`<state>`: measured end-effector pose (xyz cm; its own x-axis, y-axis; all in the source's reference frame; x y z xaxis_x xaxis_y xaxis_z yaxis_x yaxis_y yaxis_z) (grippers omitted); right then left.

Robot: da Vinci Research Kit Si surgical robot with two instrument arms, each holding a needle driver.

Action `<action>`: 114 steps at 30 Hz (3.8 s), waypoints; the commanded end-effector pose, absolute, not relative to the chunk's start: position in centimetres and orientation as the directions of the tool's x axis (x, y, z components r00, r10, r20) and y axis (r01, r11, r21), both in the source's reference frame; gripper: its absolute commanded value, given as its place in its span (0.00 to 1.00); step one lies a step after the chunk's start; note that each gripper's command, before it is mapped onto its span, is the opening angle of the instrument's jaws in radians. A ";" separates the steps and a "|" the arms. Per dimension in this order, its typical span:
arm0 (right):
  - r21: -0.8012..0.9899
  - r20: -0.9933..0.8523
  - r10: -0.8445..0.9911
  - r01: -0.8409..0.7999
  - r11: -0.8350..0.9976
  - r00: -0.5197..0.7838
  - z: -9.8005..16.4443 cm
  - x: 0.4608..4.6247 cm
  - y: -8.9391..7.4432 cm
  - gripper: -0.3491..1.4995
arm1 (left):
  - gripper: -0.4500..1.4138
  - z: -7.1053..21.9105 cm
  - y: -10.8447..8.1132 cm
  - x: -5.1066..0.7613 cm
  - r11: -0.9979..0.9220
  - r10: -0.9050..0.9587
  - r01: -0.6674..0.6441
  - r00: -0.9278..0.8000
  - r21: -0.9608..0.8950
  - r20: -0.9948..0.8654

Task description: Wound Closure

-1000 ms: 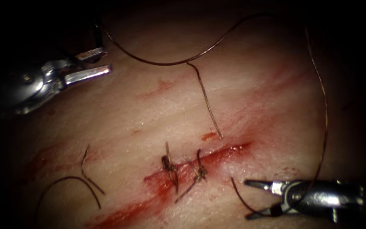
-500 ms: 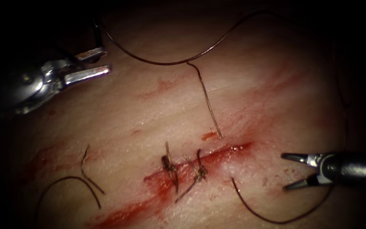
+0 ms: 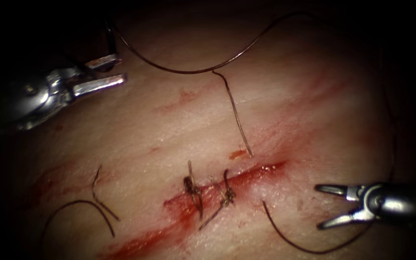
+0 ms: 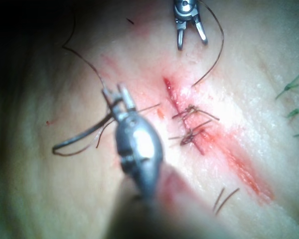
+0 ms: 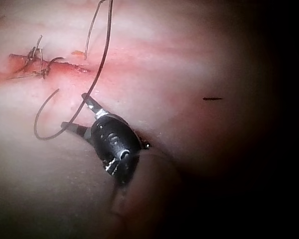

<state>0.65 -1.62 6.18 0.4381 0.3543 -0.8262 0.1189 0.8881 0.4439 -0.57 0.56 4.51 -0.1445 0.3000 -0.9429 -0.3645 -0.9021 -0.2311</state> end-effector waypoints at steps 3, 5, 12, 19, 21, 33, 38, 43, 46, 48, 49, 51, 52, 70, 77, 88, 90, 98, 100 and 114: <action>0.446 -0.824 0.328 0.173 0.878 0.462 6.1 0.70 -1.7 0.00 | 0.00 4.6 0.5 -0.62 -0.902 0.301 -0.364 -0.144 -0.232 -0.943; 0.413 -0.845 0.283 0.217 0.885 0.454 6.1 0.69 -1.7 0.00 | 0.00 4.6 0.5 -0.62 -0.902 0.301 -0.364 -0.144 -0.232 -0.943; 0.335 -0.866 0.217 0.201 0.921 0.450 6.1 0.63 -1.6 0.00 | 0.00 4.6 0.5 -0.62 -0.902 0.301 -0.364 -0.144 -0.232 -0.943; 0.121 -0.889 0.014 0.206 0.971 0.457 6.1 0.66 -1.5 0.00 | 0.00 4.6 0.5 -0.62 -0.902 0.301 -0.364 -0.144 -0.232 -0.943; 0.117 -0.891 0.023 0.180 0.977 0.453 6.1 0.66 -1.5 0.00 | 0.00 4.6 0.5 -0.63 -0.902 0.301 -0.364 -0.144 -0.232 -0.943; 0.148 -0.926 0.176 -0.109 0.983 0.334 6.0 0.84 -1.3 0.98 | 0.00 4.5 0.5 -0.66 -0.902 0.302 -0.362 -0.141 -0.235 -0.943; 0.163 -0.941 0.168 -0.042 0.986 0.294 6.1 0.94 -1.5 0.99 | 0.00 4.5 0.5 -0.65 -0.903 0.301 -0.361 -0.140 -0.234 -0.943; 0.121 -0.945 0.092 0.076 0.990 0.313 6.3 1.10 -1.8 0.99 | 0.00 4.5 0.5 -0.65 -0.903 0.301 -0.361 -0.141 -0.234 -0.943; 0.102 -0.927 0.046 0.133 0.986 0.372 6.5 1.34 -2.0 0.99 | 0.00 4.5 0.5 -0.64 -0.903 0.301 -0.360 -0.140 -0.234 -0.943; 0.074 -0.924 0.007 0.162 0.984 0.383 6.6 1.43 -2.0 0.99 | 0.00 4.5 0.5 -0.63 -0.903 0.301 -0.360 -0.140 -0.234 -0.943; 0.064 -0.916 -0.018 0.189 0.980 0.400 6.7 1.47 -2.1 0.99 | 0.00 4.5 0.5 -0.62 -0.903 0.301 -0.359 -0.140 -0.235 -0.943; 0.049 -0.911 -0.043 0.213 0.976 0.409 6.7 1.45 -2.1 0.99 | 0.00 4.5 0.5 -0.61 -0.904 0.301 -0.357 -0.139 -0.236 -0.943; 0.052 -0.908 -0.044 0.217 0.975 0.416 6.7 1.38 -2.1 0.95 | 0.00 4.5 0.5 -0.61 -0.904 0.301 -0.357 -0.139 -0.236 -0.943; 0.025 -0.890 -0.045 0.148 0.989 0.453 6.8 1.36 -2.0 0.94 | 0.00 4.5 0.5 -0.62 -0.903 0.301 -0.359 -0.140 -0.235 -0.943; 0.014 -0.893 -0.060 0.161 0.987 0.446 6.8 1.56 -2.1 0.97 | 0.00 4.5 0.5 -0.62 -0.904 0.301 -0.358 -0.140 -0.235 -0.943; 0.098 -0.904 0.004 0.199 0.975 0.427 6.8 1.69 -2.1 0.15 | 0.00 4.5 0.5 -0.62 -0.903 0.301 -0.358 -0.140 -0.236 -0.943; 0.209 -0.879 0.118 0.153 0.966 0.462 6.8 1.64 -2.1 0.00 | 0.00 4.5 0.5 -0.62 -0.903 0.301 -0.358 -0.140 -0.235 -0.943; 0.339 -0.832 0.244 0.108 0.935 0.498 6.7 1.54 -2.1 0.00 | 0.00 4.5 0.5 -0.63 -0.903 0.301 -0.359 -0.140 -0.235 -0.943; 0.380 -0.825 0.293 0.089 0.921 0.484 6.7 1.53 -2.0 0.00 | 0.00 4.5 0.5 -0.63 -0.903 0.301 -0.359 -0.140 -0.235 -0.943; 0.607 -0.764 0.478 0.230 0.761 0.434 6.1 1.66 -2.4 0.00 | 0.00 4.5 0.5 -0.63 -0.903 0.301 -0.359 -0.140 -0.235 -0.943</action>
<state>1.57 -2.32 6.01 0.4373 0.4748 -0.7638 0.2249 0.7645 0.6041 -0.58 0.55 4.47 -0.1404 0.3008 -0.9433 -0.3600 -0.9030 -0.2344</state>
